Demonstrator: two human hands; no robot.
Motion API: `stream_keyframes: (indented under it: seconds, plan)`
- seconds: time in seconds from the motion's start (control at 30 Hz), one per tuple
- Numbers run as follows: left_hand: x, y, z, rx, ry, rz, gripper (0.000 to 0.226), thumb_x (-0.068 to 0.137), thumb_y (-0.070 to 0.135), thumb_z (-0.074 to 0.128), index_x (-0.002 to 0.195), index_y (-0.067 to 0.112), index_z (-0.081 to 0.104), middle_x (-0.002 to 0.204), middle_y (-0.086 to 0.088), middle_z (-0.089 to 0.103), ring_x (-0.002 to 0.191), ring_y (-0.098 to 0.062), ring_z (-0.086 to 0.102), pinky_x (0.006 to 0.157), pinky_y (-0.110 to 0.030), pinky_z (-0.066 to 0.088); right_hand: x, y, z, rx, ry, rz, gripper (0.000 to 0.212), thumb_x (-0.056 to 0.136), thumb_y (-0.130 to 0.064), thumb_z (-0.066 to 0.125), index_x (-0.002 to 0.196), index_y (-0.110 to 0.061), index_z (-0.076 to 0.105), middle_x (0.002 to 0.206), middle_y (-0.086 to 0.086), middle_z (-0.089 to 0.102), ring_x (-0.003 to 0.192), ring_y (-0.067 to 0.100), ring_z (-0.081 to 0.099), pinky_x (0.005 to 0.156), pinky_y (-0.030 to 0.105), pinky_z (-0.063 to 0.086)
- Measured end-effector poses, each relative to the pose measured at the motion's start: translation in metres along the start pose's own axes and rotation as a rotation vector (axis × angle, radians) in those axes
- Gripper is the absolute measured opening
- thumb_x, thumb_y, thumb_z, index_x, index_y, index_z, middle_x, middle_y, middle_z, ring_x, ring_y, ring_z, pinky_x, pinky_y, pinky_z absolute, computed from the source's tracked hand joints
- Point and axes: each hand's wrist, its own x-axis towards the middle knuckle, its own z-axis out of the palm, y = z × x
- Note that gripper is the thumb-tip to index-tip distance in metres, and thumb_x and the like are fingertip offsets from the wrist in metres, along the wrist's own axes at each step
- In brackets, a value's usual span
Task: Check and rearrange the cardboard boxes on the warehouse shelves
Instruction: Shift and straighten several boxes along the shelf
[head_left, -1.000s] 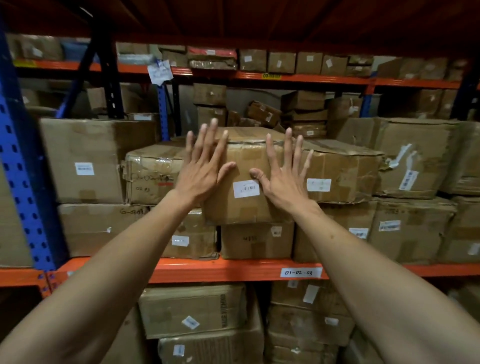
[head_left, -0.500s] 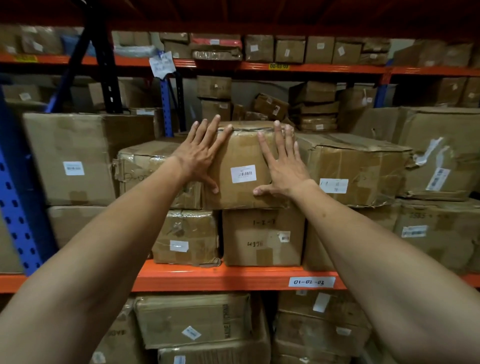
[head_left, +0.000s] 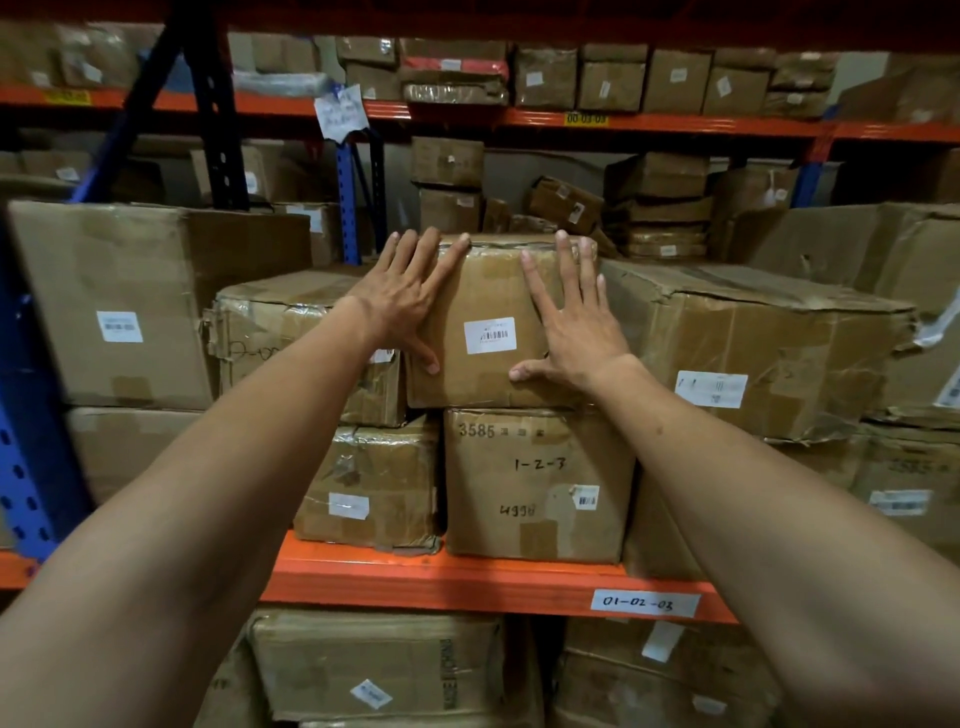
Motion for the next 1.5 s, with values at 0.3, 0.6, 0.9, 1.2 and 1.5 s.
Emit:
stream_keyframes:
  seconds: [0.3, 0.6, 0.9, 1.2, 1.5]
  plan:
    - [-0.003, 0.006, -0.003, -0.004, -0.015, -0.033, 0.164, 0.054, 0.078, 0.082, 0.153, 0.020, -0.035, 0.167, -0.024, -0.012, 0.154, -0.047, -0.007, 0.125, -0.056, -0.003, -0.001, -0.002, 0.001, -0.001, 0.008, -0.007, 0.149, 0.068, -0.077, 0.077, 0.159, -0.027, -0.029, 0.161, 0.020, -0.041, 0.148, 0.045, -0.035, 0.125, 0.063, 0.001]
    - [-0.029, 0.032, -0.005, 0.011, -0.072, -0.055, 0.153, 0.067, 0.086, 0.066, 0.148, 0.015, -0.042, 0.156, -0.030, -0.039, 0.148, -0.046, -0.029, 0.124, -0.059, -0.009, -0.039, 0.010, -0.028, -0.115, -0.153, -0.029, 0.134, 0.079, -0.077, 0.067, 0.161, -0.024, -0.026, 0.163, 0.017, -0.039, 0.152, 0.037, -0.031, 0.126, 0.056, -0.007]
    - [-0.060, 0.095, -0.025, -0.135, -0.141, 0.146, 0.143, 0.075, 0.082, 0.061, 0.152, 0.013, -0.036, 0.157, -0.024, -0.040, 0.150, -0.040, -0.028, 0.126, -0.052, -0.008, -0.112, 0.070, -0.087, -0.144, -0.149, 0.121, 0.132, 0.079, -0.079, 0.065, 0.163, -0.026, -0.021, 0.165, 0.017, -0.035, 0.153, 0.036, -0.028, 0.126, 0.057, -0.006]
    - [-0.034, 0.197, -0.070, -0.820, -0.338, -0.143, 0.103, 0.092, 0.081, 0.026, 0.160, 0.020, -0.023, 0.167, -0.018, -0.022, 0.156, -0.038, -0.011, 0.126, -0.054, 0.000, -0.180, 0.186, -0.118, 0.040, -0.129, 0.454, 0.110, 0.090, -0.079, 0.050, 0.164, -0.030, -0.016, 0.168, 0.013, -0.029, 0.156, 0.031, -0.023, 0.126, 0.055, -0.007]
    - [0.039, 0.261, -0.090, -1.515, -0.308, -0.542, 0.139, 0.051, 0.109, 0.031, 0.163, 0.035, -0.006, 0.171, -0.008, 0.011, 0.155, -0.039, 0.016, 0.123, -0.062, 0.017, -0.174, 0.262, -0.062, 0.530, -0.235, 0.568, 0.131, 0.080, -0.076, 0.067, 0.160, -0.032, -0.027, 0.170, 0.009, -0.026, 0.158, 0.037, -0.005, 0.125, 0.061, 0.012]
